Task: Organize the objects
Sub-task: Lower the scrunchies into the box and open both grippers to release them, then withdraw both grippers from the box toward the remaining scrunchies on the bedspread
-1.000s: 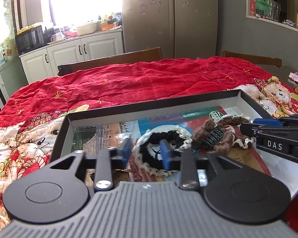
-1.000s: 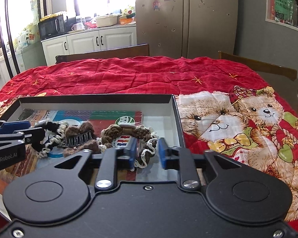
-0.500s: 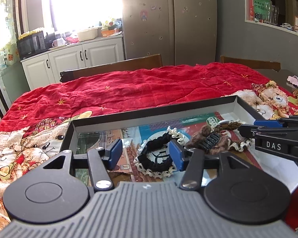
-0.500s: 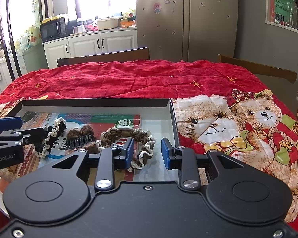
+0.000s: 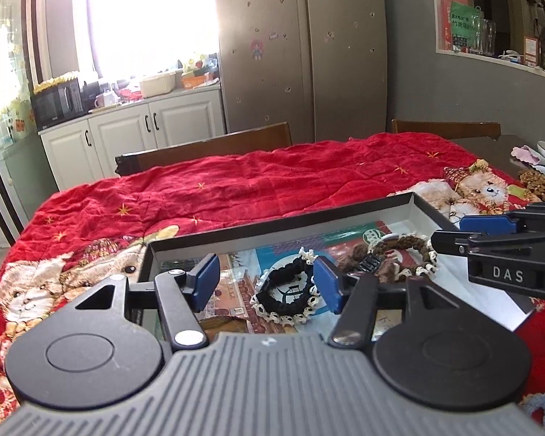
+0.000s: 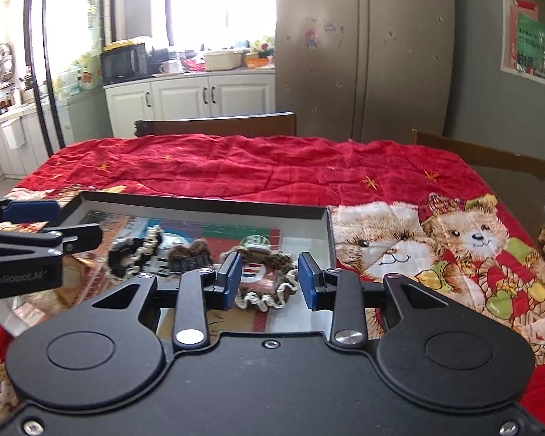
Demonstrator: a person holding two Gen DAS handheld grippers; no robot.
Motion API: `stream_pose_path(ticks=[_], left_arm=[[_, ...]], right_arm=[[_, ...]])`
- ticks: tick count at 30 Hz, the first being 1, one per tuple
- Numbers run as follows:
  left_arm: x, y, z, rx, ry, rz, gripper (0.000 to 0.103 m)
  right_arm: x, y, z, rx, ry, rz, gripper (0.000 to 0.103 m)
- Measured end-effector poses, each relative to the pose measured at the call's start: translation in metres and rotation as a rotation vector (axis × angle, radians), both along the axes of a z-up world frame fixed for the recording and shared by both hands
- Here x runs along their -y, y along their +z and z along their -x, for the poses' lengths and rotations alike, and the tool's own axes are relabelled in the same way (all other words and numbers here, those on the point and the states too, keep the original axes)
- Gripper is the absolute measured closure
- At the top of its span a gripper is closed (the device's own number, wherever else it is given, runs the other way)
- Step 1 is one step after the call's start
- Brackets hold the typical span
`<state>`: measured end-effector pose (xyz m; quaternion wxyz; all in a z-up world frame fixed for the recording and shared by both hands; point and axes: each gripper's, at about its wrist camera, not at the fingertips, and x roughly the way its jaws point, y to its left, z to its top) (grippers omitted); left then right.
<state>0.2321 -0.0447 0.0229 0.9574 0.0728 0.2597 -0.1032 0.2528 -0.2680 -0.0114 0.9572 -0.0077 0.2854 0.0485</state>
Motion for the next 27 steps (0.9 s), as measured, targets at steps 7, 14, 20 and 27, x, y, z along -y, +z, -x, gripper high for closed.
stream_pose_path(ticks=[7, 14, 20, 27], left_arm=[[-0.003, 0.014, 0.019, 0.031, -0.015, -0.004, 0.03], [-0.009, 0.022, 0.045, 0.066, -0.036, -0.016, 0.028], [-0.016, 0.028, 0.067, 0.08, -0.058, -0.01, 0.027], [-0.025, 0.035, 0.091, 0.102, -0.074, -0.002, 0.026]], right_arm=[[-0.006, 0.016, 0.025, 0.036, 0.044, 0.007, 0.069], [-0.009, 0.028, 0.052, 0.07, 0.081, 0.026, 0.067], [-0.011, 0.037, 0.074, 0.084, 0.104, 0.03, 0.066], [-0.014, 0.044, 0.101, 0.104, 0.129, 0.039, 0.064]])
